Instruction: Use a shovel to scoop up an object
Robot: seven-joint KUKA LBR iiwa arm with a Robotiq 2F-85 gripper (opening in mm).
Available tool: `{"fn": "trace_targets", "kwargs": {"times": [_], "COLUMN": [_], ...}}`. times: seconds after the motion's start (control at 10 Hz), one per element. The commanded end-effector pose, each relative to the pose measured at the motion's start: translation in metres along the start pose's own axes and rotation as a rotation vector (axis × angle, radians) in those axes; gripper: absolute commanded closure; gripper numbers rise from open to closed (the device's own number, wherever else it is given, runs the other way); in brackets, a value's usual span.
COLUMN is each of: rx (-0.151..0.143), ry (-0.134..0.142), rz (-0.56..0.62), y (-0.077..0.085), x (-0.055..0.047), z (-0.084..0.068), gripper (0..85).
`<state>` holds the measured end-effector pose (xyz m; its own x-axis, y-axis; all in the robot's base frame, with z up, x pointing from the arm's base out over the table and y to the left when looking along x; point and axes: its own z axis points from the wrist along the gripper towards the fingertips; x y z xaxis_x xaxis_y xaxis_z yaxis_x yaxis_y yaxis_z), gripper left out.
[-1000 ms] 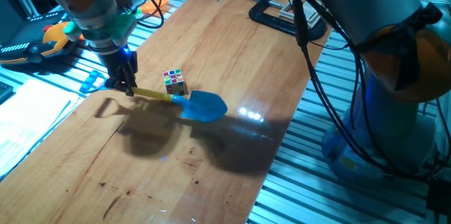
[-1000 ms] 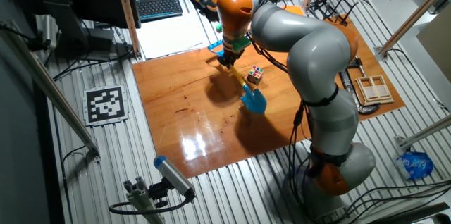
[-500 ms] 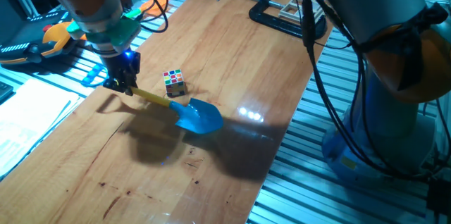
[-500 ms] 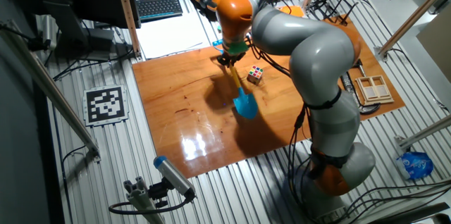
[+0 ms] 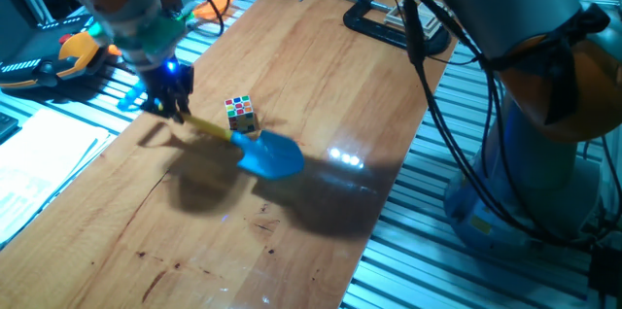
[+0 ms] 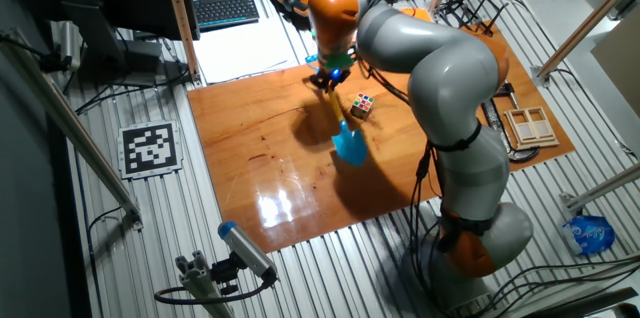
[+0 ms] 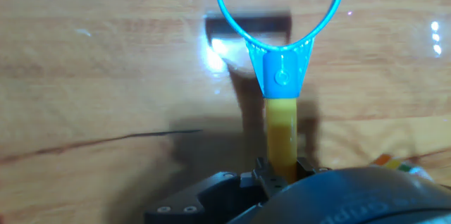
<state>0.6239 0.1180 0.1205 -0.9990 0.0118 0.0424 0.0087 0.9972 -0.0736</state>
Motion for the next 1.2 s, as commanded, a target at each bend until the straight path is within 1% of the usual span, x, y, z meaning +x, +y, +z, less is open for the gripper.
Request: {"fn": "trace_targets", "kwargs": {"times": [0.0, 0.3, 0.4, 0.6, 0.7, 0.9, 1.0, 1.1], "rx": [-0.004, 0.013, 0.009, 0.006, 0.012, 0.015, 0.017, 0.022], "ry": [0.007, 0.012, 0.026, 0.027, 0.015, 0.023, 0.02, 0.026], "rz": [0.012, 0.065, 0.08, 0.077, 0.077, 0.082, 0.084, 0.096], "y": [-0.019, -0.058, -0.072, -0.099, -0.105, -0.106, -0.106, -0.106], "x": [-0.004, -0.007, -0.008, -0.011, -0.011, -0.011, -0.011, -0.011], "z": [-0.001, -0.014, -0.017, -0.02, -0.02, -0.019, -0.019, -0.019], "gripper": [85.0, 85.0, 85.0, 85.0, 85.0, 85.0, 85.0, 85.0]}}
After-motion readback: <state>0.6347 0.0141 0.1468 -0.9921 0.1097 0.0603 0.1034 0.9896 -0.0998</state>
